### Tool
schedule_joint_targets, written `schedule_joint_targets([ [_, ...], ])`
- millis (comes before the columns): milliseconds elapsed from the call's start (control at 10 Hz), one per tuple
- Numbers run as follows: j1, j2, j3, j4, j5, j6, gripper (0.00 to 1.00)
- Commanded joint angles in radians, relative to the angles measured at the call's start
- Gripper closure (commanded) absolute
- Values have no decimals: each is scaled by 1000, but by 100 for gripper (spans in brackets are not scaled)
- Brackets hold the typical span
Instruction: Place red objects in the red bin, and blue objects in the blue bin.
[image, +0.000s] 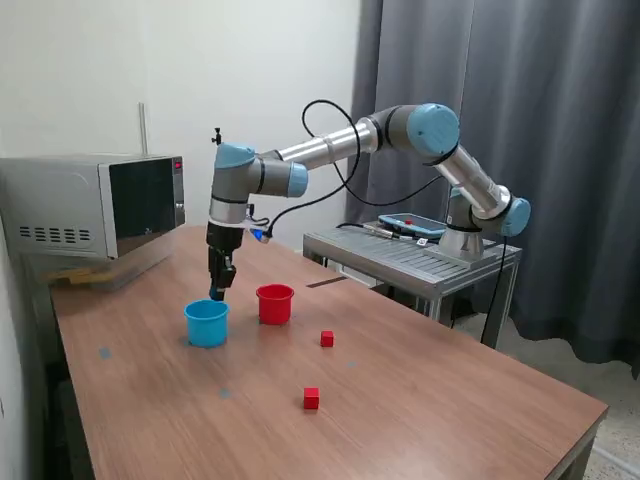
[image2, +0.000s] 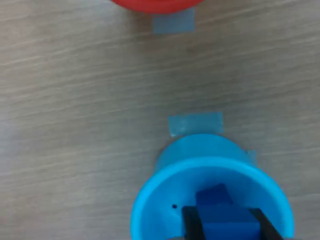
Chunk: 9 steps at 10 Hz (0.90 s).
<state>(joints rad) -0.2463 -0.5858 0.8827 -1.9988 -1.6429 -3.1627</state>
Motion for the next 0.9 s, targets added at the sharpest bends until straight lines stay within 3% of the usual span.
schedule_joint_targets([
  [0,-4,9,-8,-2,2,0,100],
  [300,-4,15,-13,-2,3,0,100],
  [400,-4,14,-14,-2,3,0,0],
  [800,-1,14,-18,-2,3,0,0],
])
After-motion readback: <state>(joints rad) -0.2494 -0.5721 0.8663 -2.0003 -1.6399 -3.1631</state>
